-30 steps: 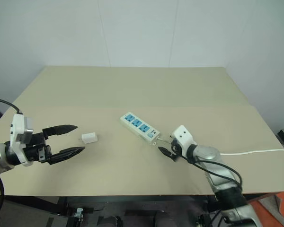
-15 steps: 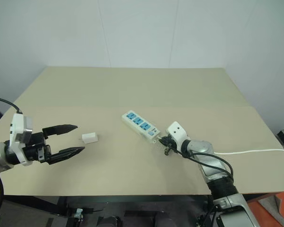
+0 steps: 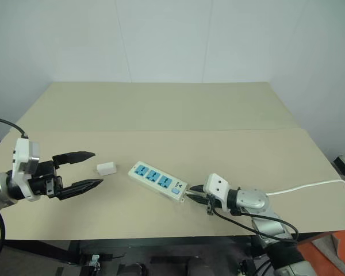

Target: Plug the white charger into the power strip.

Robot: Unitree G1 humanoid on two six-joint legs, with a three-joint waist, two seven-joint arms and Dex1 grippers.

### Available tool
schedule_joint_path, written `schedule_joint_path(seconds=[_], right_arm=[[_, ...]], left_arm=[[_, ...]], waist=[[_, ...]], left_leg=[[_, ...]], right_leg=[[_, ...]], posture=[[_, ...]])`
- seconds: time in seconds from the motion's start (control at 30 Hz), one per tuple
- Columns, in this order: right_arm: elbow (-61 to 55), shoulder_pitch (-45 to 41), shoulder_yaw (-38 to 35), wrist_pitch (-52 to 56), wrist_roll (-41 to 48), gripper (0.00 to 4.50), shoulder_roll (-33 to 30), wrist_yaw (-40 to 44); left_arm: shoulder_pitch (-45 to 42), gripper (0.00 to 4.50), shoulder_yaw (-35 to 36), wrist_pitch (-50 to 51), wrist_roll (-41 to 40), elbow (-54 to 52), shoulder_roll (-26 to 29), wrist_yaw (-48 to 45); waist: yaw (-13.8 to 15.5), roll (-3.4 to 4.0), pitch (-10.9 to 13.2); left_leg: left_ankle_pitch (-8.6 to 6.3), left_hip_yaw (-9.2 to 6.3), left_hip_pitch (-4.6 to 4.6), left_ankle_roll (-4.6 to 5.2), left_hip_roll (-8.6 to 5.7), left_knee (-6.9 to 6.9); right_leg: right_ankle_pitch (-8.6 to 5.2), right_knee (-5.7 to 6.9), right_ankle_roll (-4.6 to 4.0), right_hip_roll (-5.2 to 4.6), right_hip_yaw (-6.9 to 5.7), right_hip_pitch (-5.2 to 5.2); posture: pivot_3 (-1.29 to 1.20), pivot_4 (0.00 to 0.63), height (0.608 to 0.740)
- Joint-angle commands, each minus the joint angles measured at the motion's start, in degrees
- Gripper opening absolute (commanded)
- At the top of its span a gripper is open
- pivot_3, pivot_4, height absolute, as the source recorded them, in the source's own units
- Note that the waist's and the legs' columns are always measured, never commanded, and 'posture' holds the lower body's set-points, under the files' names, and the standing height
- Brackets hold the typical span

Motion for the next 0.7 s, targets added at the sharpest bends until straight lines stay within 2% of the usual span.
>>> schedule_joint_path(seconds=[0.03, 0.2, 0.3, 0.4, 0.53, 0.7], right_arm=[[2.2, -0.4, -1.1, -0.6, 1.8, 2.71, -0.8, 2.3], [-4.0, 2.6, -5.6, 5.4, 12.2, 4.47, -2.7, 7.6], [-9.2, 4.7, -6.7, 8.8, 15.4, 4.47, -0.9, 5.5], [-10.3, 4.8, -4.8, 7.4, 12.8, 4.47, 3.6, 0.5], [-8.4, 3.0, -2.0, 6.4, 10.3, 4.47, 10.5, -3.8], [-4.0, 1.8, 0.4, 4.8, 7.5, 4.47, 13.1, -4.3]], left_arm=[[-0.8, 4.50, 0.2, -1.4, -0.5, -0.3, 0.6, -0.5], [0.2, 4.50, 1.0, -0.9, -1.2, -1.6, 0.8, -0.2], [0.2, 4.50, 1.0, -0.7, -1.6, -1.8, 0.9, -0.2], [-1.1, 4.50, 0.1, -0.8, -1.7, -0.7, 1.1, -0.4], [-2.8, 4.50, -0.9, -1.1, -1.4, 1.2, 1.9, -2.0], [-3.8, 4.50, -1.3, -1.3, -0.8, 2.2, 2.7, -3.1]], waist=[[0.0, 0.00, 0.0], [0.6, 0.01, 0.0], [0.9, 0.02, 0.0], [0.7, 0.02, 0.0], [0.9, 0.04, 0.0], [1.0, 0.04, 0.0]], left_leg=[[0.01, 0.01, 0.04, -0.01, -0.01, 0.00], [0.01, 0.00, 0.18, -0.01, 0.00, 0.00], [0.00, 0.00, 0.07, -0.01, 0.00, -0.05], [0.00, 0.00, -0.11, -0.01, 0.05, -0.07], [0.00, -0.04, -0.11, -0.01, 0.07, -0.05], [0.00, 0.00, -0.17, -0.02, 0.05, -0.03]], right_leg=[[0.00, 0.00, -0.02, 0.00, 0.01, 0.04], [-0.05, -0.06, -0.01, -0.01, 0.00, 0.28], [-0.12, -0.06, -0.01, -0.01, 0.00, 0.15], [-0.11, 0.00, -0.01, 0.04, 0.01, -0.11], [-0.10, 0.11, -0.03, 0.09, -0.01, -0.17], [-0.09, 0.04, -0.03, 0.04, 0.00, -0.17]], posture=[[0.00, 0.150, 0.740], [0.00, 0.150, 0.740], [0.00, 0.150, 0.740], [0.00, 0.150, 0.740], [0.00, 0.150, 0.740], [0.00, 0.150, 0.740]])
